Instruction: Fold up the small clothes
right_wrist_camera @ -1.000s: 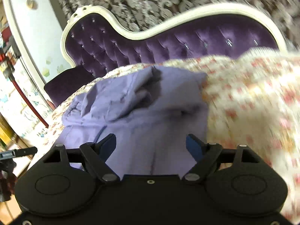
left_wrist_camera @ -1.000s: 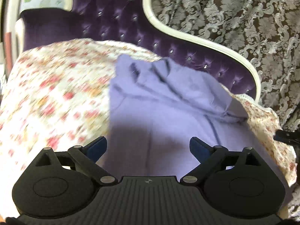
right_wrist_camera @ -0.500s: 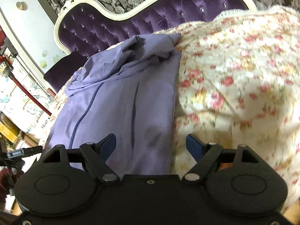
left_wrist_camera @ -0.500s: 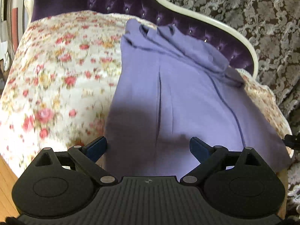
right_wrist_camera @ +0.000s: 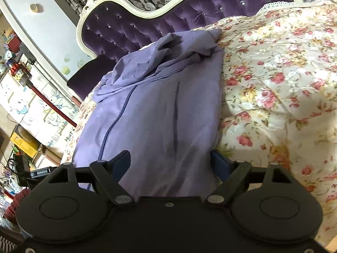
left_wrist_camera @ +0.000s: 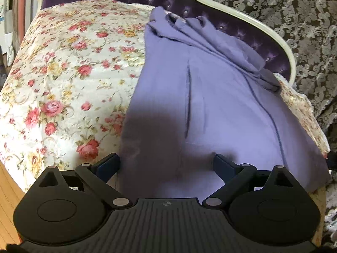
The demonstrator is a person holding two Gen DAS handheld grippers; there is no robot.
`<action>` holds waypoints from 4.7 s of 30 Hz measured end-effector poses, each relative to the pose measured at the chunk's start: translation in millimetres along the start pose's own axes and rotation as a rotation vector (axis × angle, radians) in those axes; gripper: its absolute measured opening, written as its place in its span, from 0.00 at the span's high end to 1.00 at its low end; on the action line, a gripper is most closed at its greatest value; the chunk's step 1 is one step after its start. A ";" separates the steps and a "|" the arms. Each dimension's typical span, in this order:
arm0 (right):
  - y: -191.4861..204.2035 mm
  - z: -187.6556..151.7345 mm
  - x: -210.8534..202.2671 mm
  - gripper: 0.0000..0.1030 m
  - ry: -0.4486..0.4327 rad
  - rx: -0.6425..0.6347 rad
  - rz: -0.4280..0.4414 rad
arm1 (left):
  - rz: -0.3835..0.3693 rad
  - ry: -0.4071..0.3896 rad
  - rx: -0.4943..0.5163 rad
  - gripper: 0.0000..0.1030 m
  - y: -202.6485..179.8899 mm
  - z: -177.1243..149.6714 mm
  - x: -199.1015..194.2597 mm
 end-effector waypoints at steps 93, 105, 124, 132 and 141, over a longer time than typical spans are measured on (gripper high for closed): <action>2.1 220.2 258.5 0.32 -0.107 -0.471 -0.506 | 0.318 -0.154 0.344 0.00 -41.4 252.4 190.3; -38.9 219.7 182.3 0.14 -0.146 -0.232 -0.332 | 0.108 -0.198 0.145 0.00 -18.3 236.4 134.6; -71.7 212.2 213.9 0.07 -0.093 0.212 0.142 | -0.122 -0.049 -0.107 0.01 -1.4 248.1 164.0; -70.5 210.4 207.1 0.67 -0.093 0.232 0.093 | -0.202 -0.020 -0.220 0.65 2.8 246.5 157.1; -42.8 207.7 153.5 0.71 -0.072 0.269 0.159 | -0.358 -0.009 -0.321 0.71 -1.7 226.7 112.5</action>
Point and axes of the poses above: each gripper's, at about its wrist camera, not at the fingertips, and x roughly the way its jaws point, y to its left, z to its top, the point moved 8 cm from there along x, roughly the way its jaws point
